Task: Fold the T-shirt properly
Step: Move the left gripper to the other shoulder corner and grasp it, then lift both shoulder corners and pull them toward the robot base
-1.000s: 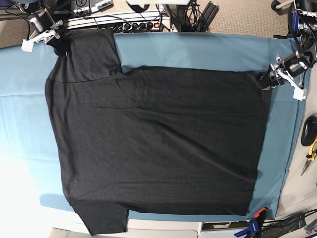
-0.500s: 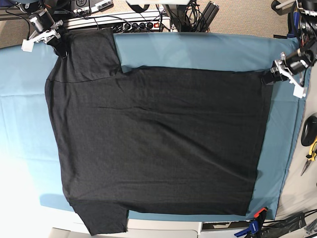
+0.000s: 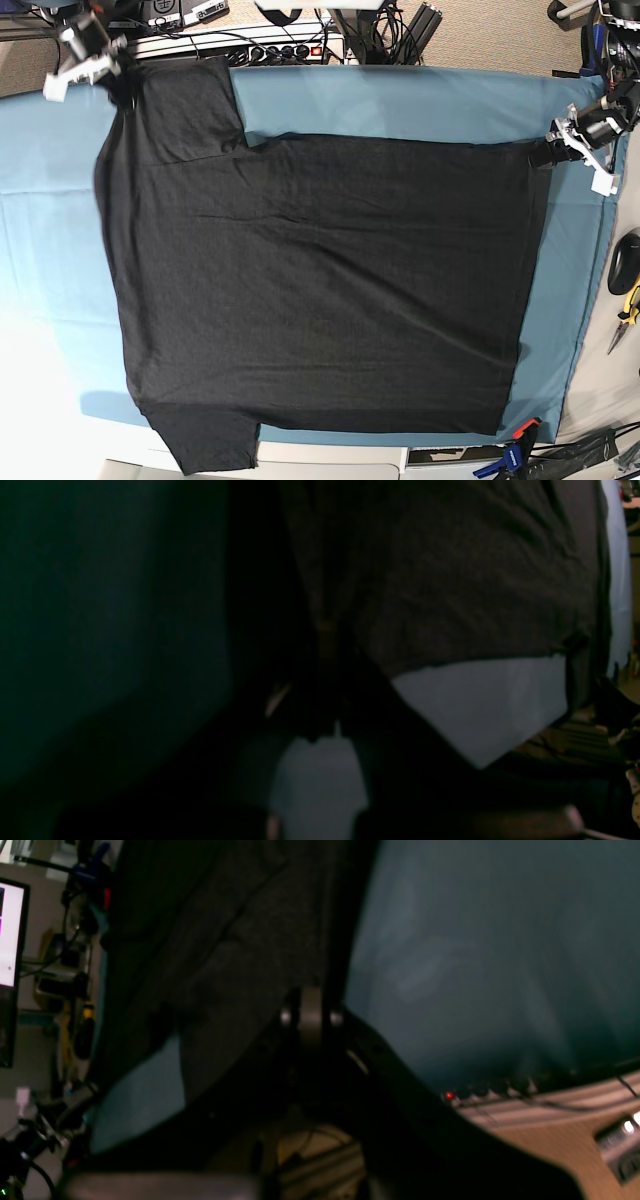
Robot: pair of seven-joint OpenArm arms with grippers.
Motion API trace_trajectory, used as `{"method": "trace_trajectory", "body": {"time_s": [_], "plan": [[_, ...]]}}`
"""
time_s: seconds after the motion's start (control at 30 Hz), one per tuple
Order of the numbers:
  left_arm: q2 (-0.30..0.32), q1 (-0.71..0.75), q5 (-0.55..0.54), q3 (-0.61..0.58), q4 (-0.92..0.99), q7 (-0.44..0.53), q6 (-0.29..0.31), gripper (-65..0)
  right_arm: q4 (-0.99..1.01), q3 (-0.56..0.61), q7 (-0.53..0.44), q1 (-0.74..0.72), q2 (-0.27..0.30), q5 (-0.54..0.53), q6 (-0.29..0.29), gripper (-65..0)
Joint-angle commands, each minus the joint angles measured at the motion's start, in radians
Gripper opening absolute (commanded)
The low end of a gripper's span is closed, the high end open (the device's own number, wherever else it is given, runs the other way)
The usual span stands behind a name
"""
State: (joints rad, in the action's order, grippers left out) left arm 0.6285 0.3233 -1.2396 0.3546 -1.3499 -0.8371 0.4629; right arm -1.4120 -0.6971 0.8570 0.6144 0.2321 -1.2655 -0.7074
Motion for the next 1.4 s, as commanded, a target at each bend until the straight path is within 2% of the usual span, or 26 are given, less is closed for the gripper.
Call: {"method": "trace_trajectory", "body": {"time_s": [0.0, 0.37, 0.57, 0.67, 0.9, 1.1, 1.37], "plan": [[0.020, 0.005, 0.004, 0.018, -0.010, -0.006, 0.003, -65.0, -0.023, -0.003, 0.028, 0.036, 0.009, 0.032, 0.009, -65.0], [0.019, 0.176, -0.041, 0.142, -0.130, -0.021, 0.014, -65.0, -0.284, -0.006, 0.020, 0.200, 0.011, 0.068, 0.009, -65.0], [0.020, 0.282, -0.050, 0.262, -0.225, -0.024, 0.033, -65.0, -0.324, -0.060, 0.023, 0.239, 0.019, 0.066, 0.009, -65.0], [0.019, 0.327, -0.056, 0.300, -0.269, -0.024, 0.032, -65.0, -0.324, -0.100, 0.029, 0.256, 0.045, 0.047, 0.009, -65.0], [0.003, 0.391, -0.056, 0.303, -0.303, -0.024, 0.033, -65.0, -0.324, -0.146, 0.032, 0.314, 0.115, 0.031, 0.009, -65.0], [-0.021, 0.447, -0.057, 0.303, -0.303, -0.024, 0.033, -65.0, -0.324, -0.147, 0.059, 0.359, 0.108, -0.026, 0.009, -65.0], [-0.064, 0.518, -0.085, 0.303, -0.304, -0.039, 0.036, -65.0, -0.324, -0.147, 0.059, 0.420, 0.109, -0.029, 0.009, -65.0]]}}
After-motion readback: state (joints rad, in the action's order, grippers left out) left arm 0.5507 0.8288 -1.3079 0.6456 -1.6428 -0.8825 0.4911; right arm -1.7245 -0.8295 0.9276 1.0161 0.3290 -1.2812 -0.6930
